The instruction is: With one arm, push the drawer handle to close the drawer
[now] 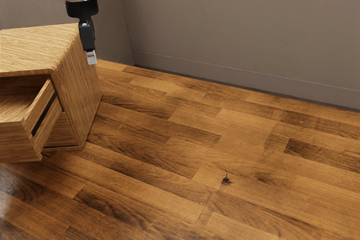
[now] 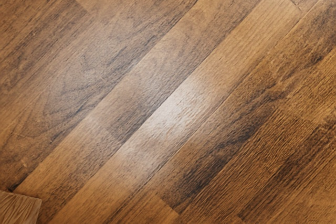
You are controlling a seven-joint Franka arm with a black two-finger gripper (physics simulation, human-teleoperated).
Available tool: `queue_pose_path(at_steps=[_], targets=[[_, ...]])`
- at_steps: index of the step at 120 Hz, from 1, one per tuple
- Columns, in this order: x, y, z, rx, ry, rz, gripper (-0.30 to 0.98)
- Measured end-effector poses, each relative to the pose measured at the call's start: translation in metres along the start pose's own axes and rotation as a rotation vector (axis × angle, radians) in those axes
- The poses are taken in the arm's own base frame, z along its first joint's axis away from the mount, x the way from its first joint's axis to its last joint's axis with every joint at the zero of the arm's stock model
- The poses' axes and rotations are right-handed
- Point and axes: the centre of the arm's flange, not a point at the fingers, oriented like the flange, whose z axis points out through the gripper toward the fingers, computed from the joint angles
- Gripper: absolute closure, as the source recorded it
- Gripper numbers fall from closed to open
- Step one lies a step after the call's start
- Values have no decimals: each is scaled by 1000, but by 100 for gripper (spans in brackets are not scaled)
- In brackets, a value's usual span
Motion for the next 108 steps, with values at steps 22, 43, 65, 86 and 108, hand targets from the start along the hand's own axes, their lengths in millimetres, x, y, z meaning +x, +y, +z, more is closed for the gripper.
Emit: queue_pose_path(at_steps=[22, 43, 65, 86, 108], targets=[[-1, 2, -7, 13, 10, 2, 0], [-21, 47, -90, 158, 104, 48, 0], [-85, 133, -130, 217, 54, 164, 0], [-203, 146, -12, 9, -46, 204, 0], [-225, 146, 46, 14, 20, 340, 0]])
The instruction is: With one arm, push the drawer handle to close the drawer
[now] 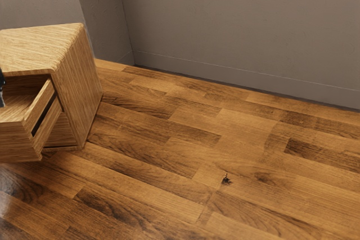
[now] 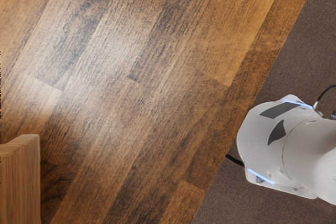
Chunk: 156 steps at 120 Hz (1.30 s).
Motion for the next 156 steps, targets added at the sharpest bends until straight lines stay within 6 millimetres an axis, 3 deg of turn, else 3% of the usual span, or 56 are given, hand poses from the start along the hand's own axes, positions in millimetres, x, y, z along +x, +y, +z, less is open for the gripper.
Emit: queue_pose_path(at_steps=[12, 21, 36, 64, 73, 84, 115, 129, 148, 156], targets=[[20, 0, 6, 50, -4, 95, 4], [21, -9, 28, 51, 46, 189, 7], [19, -18, 39, 85, 92, 341, 6], [-12, -42, 60, 170, 61, 539, 51], [-35, -47, 58, 222, 72, 566, 61], [-46, -50, 53, 271, 58, 620, 68], [-61, -44, 40, 327, 7, 735, 76], [-58, -32, 33, 322, -50, 793, 77], [-68, -24, 51, 264, -75, 837, 78], [-82, -23, 57, 250, -75, 839, 78]])
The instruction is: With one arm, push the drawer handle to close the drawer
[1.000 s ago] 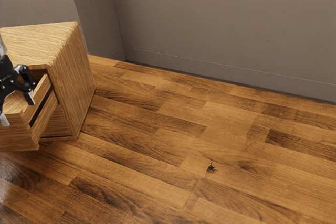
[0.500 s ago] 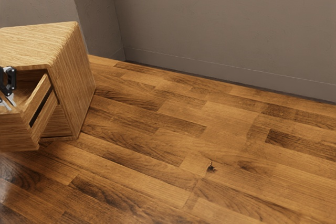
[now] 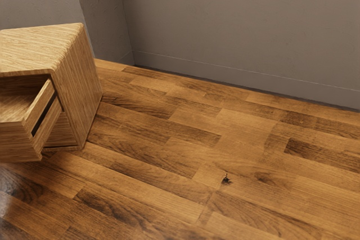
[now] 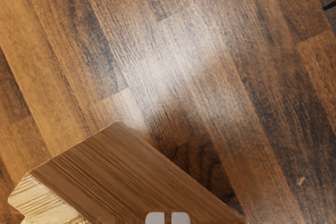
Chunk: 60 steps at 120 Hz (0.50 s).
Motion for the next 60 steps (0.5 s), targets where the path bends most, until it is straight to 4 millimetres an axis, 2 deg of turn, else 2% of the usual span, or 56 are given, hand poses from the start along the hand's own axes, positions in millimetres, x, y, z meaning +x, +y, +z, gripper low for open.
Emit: queue_pose_path(at_steps=[11, 19, 46, 60], targets=[[-15, 6, 16, -25, 25, 17, 78], [-25, 14, 19, -21, 32, 24, 78], [-32, 26, 15, -12, 8, 72, 79], [-36, 42, 9, -9, -13, 58, 79]])
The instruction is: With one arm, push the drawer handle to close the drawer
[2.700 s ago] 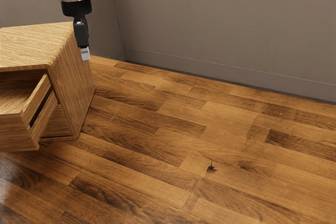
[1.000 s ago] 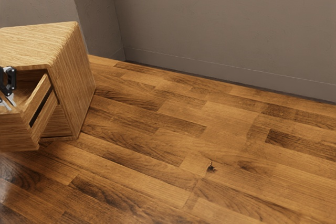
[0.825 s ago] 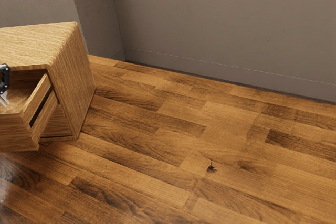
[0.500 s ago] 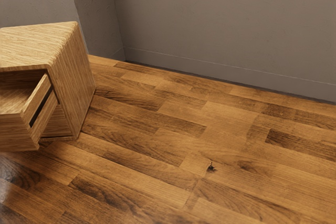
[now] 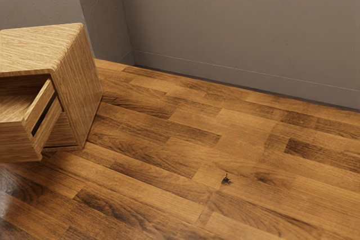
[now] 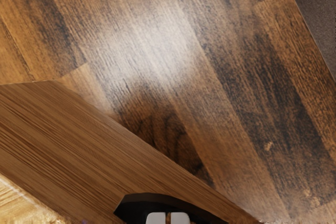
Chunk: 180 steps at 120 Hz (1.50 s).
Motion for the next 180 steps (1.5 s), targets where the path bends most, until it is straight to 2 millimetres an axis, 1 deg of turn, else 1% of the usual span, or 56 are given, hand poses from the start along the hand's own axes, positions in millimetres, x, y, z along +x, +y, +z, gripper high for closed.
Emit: queue_pose_path(at_steps=[10, 24, 31, 48, 52, 62, 74, 83, 91, 100, 115, 138, 164, 180], targets=[[-2, 15, 3, -7, -2, -23, 79], [1, 23, 4, -8, -2, -16, 79], [-1, 31, 5, -7, 3, -18, 79], [1, 36, 7, -10, 26, 33, 79], [4, 37, 8, -8, 30, 51, 79], [21, 41, 7, 5, 20, 102, 79], [31, 44, 18, 14, 37, 104, 79], [31, 43, 24, 15, 51, 104, 79], [24, 38, 38, 5, 85, 107, 79], [16, 34, 49, -3, 107, 107, 79], [10, 28, 55, -3, 110, 109, 79], [0, 21, 48, 15, 88, 107, 78], [-7, 10, 54, 11, 88, 117, 79], [-7, -1, 47, 16, 67, 132, 77]])
